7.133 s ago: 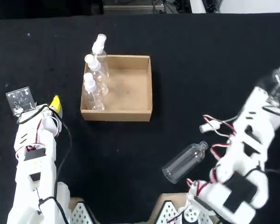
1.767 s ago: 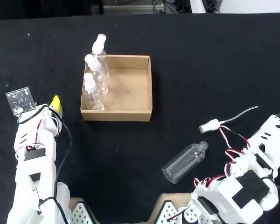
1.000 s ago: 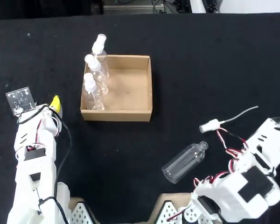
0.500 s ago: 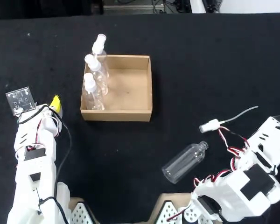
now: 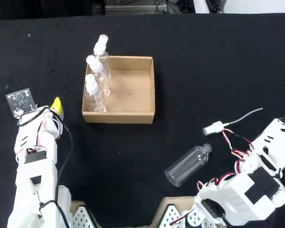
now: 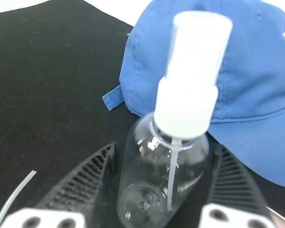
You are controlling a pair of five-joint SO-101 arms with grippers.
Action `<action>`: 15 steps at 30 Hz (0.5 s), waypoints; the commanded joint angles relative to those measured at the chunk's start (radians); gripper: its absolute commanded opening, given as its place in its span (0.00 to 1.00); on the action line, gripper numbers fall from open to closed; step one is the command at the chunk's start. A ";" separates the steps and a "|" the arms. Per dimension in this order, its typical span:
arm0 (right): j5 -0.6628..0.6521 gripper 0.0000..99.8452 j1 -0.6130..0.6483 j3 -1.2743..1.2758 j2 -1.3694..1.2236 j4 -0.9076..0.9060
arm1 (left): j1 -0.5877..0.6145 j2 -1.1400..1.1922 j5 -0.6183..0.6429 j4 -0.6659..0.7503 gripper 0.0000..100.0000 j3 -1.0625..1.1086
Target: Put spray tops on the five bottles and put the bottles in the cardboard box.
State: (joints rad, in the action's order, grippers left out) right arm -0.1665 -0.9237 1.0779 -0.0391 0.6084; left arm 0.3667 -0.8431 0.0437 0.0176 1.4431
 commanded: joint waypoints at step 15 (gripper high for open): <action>0.163 0.03 -0.075 -0.081 0.038 0.061 | -0.012 -0.003 -0.009 0.020 0.20 -0.005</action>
State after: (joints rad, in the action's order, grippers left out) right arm -0.0192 -0.9682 1.0779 -0.0391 0.6329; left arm 0.3667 -0.8431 0.0437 0.0176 1.4431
